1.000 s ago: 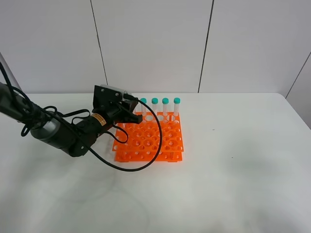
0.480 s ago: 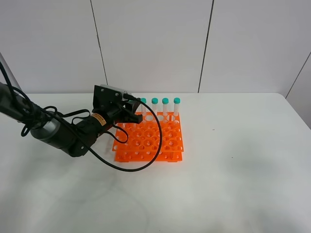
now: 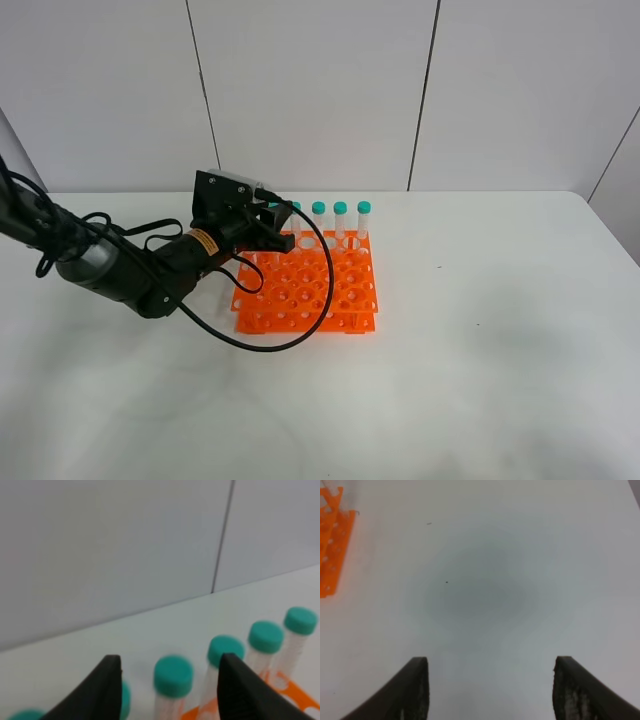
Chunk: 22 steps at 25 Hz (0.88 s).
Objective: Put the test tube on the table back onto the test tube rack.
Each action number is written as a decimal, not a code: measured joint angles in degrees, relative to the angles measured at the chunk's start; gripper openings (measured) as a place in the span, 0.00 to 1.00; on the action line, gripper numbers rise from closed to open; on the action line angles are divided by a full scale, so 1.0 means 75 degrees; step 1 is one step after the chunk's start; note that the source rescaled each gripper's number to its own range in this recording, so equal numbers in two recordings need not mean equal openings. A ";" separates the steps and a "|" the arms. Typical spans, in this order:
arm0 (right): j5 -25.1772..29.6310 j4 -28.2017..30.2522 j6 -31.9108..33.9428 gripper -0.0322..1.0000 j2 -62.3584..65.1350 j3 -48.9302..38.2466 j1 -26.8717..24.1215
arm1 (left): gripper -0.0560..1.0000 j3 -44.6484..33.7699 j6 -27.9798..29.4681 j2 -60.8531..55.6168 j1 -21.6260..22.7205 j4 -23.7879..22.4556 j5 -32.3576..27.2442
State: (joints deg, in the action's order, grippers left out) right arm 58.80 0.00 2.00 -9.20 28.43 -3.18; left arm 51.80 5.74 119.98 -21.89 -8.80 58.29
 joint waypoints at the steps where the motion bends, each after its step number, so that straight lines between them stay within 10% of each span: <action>1: 0.0000 0.0000 0.0000 0.74 0.0000 0.0000 0.0000 | 0.37 0.0000 0.0011 -0.0221 0.0000 -0.0151 -0.0165; 22: 0.0000 0.0000 0.0000 0.74 0.0000 0.0000 0.0000 | 0.37 -0.0014 0.1558 -0.2707 0.2667 -0.0993 -0.6308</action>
State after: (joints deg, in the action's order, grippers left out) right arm 58.80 0.00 2.00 -9.20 28.43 -3.18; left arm 51.70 17.42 99.67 -1.89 -16.24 10.98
